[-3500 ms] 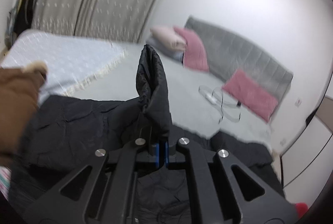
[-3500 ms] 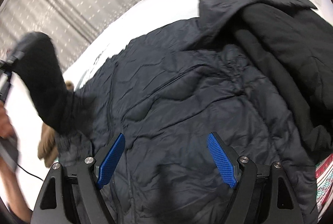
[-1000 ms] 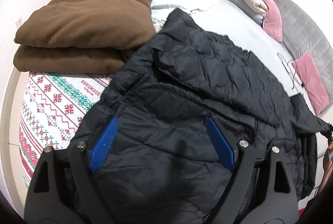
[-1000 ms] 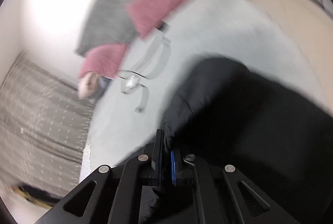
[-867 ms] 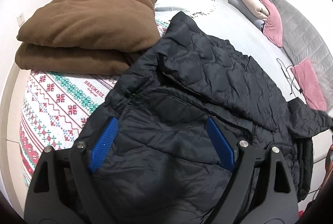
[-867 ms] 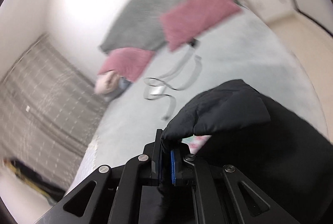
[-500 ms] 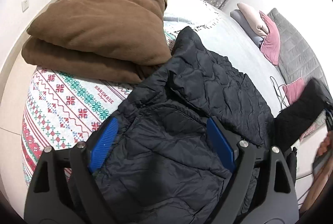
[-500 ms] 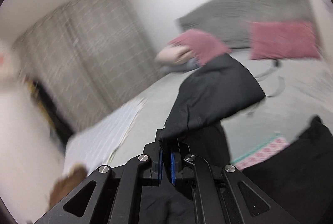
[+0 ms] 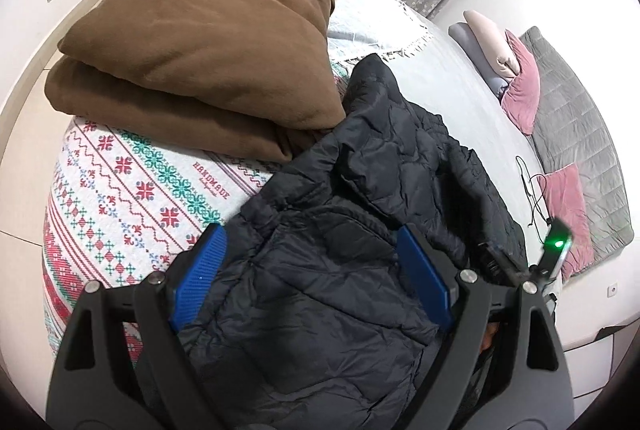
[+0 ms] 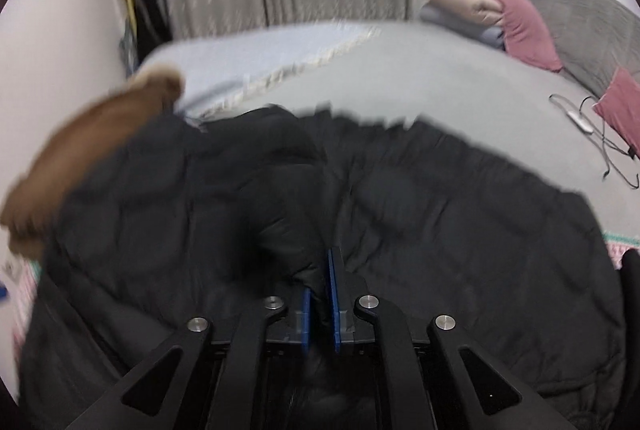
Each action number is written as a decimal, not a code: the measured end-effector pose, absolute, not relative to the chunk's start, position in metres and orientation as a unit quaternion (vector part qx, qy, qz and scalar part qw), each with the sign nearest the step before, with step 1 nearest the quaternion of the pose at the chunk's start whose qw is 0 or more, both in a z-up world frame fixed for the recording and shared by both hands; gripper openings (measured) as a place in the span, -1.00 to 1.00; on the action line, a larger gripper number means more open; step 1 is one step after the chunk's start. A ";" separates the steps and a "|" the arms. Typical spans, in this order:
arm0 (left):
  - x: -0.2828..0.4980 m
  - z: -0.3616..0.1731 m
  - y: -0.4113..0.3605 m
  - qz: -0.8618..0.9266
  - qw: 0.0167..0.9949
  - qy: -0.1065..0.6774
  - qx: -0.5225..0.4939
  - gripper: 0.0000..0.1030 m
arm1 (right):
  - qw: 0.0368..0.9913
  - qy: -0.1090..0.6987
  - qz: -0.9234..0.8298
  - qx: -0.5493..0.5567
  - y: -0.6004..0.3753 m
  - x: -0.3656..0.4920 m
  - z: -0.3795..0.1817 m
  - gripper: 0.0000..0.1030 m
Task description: Fold large clothes
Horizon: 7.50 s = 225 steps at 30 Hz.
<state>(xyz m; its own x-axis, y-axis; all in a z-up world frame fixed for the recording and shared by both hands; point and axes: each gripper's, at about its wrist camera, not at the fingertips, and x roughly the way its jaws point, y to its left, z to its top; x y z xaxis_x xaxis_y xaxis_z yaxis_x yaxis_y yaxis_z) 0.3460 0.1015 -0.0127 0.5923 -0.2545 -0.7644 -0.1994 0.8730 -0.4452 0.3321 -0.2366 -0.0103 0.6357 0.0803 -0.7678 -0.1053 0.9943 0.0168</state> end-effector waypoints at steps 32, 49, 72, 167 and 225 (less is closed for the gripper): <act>0.323 -0.042 0.066 -0.047 0.849 0.509 -0.136 0.69 | 0.830 0.532 0.003 0.167 -0.370 0.147 -0.032 0.06; 0.233 -0.033 0.111 -0.045 0.853 0.509 -0.107 0.69 | 0.835 0.535 -0.050 0.117 -0.419 0.040 -0.006 0.07; 0.182 -0.053 0.141 -0.043 0.845 0.523 -0.101 0.69 | 0.785 0.543 -0.040 0.295 -0.489 -0.054 -0.031 0.09; 0.026 -0.011 0.197 -0.126 0.866 0.394 -0.282 -0.83 | 0.927 0.320 -0.028 0.193 -0.406 -0.172 0.076 -0.89; 0.371 -0.029 0.127 -0.007 0.835 0.491 -0.248 -0.51 | 0.776 0.403 -0.115 0.472 -0.548 0.136 -0.001 -0.69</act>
